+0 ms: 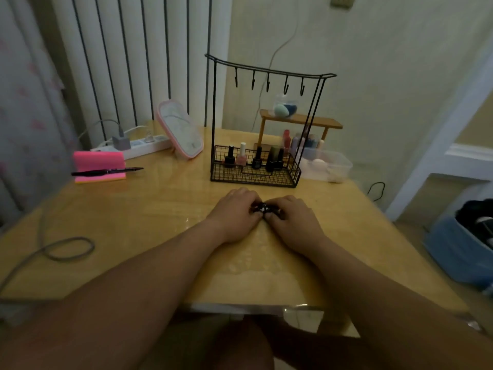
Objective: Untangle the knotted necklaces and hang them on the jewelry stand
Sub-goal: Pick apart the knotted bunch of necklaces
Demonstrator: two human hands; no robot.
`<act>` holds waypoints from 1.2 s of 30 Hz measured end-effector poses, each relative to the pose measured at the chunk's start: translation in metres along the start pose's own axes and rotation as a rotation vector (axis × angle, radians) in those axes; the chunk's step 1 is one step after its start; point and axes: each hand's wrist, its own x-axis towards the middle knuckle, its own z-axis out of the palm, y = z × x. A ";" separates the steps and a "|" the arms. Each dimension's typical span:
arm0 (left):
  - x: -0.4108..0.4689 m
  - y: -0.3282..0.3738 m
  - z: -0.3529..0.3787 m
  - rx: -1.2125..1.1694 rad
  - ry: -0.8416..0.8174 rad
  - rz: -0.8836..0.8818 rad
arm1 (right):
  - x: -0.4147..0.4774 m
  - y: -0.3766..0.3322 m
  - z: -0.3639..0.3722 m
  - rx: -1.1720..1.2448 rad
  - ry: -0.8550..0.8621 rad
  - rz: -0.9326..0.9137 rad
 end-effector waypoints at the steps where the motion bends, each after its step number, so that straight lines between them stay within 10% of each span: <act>1: 0.002 -0.001 0.001 -0.028 0.013 -0.010 | 0.004 0.000 0.001 0.039 0.004 -0.014; 36: 0.035 -0.029 -0.020 -0.397 0.051 -0.195 | 0.069 0.017 0.004 0.369 -0.184 -0.118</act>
